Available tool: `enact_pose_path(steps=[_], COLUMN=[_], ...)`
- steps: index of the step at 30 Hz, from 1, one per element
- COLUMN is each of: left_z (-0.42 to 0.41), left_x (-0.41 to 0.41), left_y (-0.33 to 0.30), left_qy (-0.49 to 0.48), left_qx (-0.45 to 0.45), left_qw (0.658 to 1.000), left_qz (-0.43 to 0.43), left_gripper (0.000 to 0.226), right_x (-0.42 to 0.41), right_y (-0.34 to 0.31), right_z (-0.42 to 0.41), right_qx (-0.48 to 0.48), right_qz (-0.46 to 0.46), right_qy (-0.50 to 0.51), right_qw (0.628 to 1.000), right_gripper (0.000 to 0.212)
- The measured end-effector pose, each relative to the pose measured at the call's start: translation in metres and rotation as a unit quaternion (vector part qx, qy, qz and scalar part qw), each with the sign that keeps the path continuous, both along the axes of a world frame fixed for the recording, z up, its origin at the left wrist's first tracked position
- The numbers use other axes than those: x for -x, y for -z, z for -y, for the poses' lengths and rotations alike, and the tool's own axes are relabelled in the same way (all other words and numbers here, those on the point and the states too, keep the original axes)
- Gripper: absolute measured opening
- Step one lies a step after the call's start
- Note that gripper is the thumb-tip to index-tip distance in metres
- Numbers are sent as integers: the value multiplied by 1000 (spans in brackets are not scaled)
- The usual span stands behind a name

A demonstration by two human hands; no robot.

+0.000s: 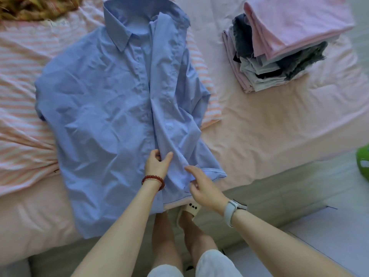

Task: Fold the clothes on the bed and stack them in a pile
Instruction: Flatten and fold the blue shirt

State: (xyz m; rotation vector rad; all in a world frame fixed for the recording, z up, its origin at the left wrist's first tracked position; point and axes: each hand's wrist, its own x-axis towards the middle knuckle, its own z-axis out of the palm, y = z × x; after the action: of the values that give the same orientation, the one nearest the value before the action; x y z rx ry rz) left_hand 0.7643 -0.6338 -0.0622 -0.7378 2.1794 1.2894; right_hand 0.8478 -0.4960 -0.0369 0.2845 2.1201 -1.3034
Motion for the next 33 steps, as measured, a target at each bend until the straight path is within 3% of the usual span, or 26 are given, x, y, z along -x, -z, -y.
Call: enact_pose_path(steps=[2,4,6,8,10,12,16,19,21,26,28,30,31,33], left_z=[-3,0,7,19,30,34,11,-7,-6,32,53,72,80,91], left_x=[2,3,2,1,-1,-5,-20,-32,-35,-28,-28,-31,-34,-34], left_y=[5,7,6,5,4,1,-3,2,10,11,6,0,-3,-2], left_qy=[-48,-153,-230,-244,-234,-191,16,152,158,-43,-133,-218,-243,-249], left_qx=[-7,-118,-184,-121,-15,65,195,267,289,84,-50,-174,-190,-118], left_qw=[999,980,953,961,972,979,976,950,944,994,989,959,948,952], left_qz=[19,48,66,54,18,-27,-94,-55,-18,-57,-32,40,77,132], left_gripper=[11,21,22,11,24,32,42,58,55,13,15,20,19,18], right_x=[-1,-6,-11,-13,-13,-11,-4,-2,-7,-17,-13,-6,-2,8], right_y=[5,10,11,11,10,11,22,32,39,41,38,34,31,24], right_z=[7,10,5,-1,-6,-9,-15,-16,-17,-25,-28,-31,-31,-30], right_qx=[53,34,-56,-127,-154,-180,-223,-247,-248,-231,-235,-237,-241,-246], right_qz=[87,91,17,-21,-26,-47,-90,-59,9,104,118,133,141,138], right_qy=[65,84,-33,-174,-238,-223,-173,-279,-360,-335,-313,-299,-294,-274], right_qw=[993,992,998,976,958,957,955,926,899,907,913,915,914,919], right_gripper=[60,59,49,45,46,47,55,54,48,39,38,37,37,38])
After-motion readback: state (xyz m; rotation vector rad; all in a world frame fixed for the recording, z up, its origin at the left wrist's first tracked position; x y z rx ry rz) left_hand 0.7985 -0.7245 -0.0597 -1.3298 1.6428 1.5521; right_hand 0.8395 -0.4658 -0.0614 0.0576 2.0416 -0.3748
